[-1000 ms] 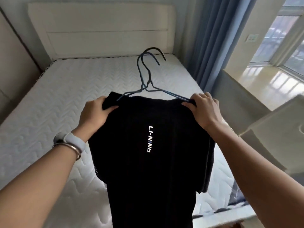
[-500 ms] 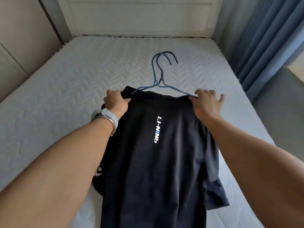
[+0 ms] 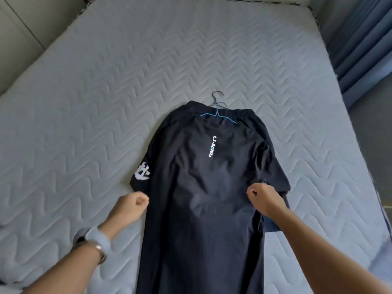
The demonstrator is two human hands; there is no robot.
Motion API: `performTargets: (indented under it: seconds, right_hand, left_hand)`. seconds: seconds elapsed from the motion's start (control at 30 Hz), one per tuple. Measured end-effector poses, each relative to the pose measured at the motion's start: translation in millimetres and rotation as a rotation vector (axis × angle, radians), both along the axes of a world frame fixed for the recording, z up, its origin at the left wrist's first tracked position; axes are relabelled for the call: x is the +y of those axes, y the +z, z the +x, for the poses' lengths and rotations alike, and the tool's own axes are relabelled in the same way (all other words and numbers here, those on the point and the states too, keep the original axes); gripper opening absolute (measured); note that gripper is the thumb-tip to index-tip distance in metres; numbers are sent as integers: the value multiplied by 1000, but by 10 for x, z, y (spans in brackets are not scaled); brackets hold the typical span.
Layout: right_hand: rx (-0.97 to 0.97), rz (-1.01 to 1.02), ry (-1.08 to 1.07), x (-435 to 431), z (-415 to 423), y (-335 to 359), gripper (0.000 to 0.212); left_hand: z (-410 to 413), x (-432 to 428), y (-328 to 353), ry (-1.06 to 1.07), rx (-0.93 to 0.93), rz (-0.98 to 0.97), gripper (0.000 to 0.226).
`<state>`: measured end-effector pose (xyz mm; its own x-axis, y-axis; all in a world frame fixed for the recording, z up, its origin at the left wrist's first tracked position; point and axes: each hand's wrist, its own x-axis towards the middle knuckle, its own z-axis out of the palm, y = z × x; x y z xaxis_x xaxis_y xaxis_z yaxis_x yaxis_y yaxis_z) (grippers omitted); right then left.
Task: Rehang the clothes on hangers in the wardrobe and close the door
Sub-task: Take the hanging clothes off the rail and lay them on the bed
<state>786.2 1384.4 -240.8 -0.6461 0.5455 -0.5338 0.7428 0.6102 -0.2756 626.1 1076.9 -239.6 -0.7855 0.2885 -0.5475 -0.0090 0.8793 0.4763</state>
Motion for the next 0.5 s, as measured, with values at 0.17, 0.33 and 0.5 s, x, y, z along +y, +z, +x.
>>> performTargets:
  seconds: [0.17,0.33,0.5]
  right_hand:
    - [-55,-177,-24,-764,432,402,26]
    - [-36,-226,27,-1796,896,712,26]
    - [-97,-301,70,-2989,1243,595,28]
  left_hand:
    - [529,-1031,405,76,-70,25,21]
    - [1240,-2255,669,117,-257,71,18]
    - [2022,-3531,578,316,-367,96,13]
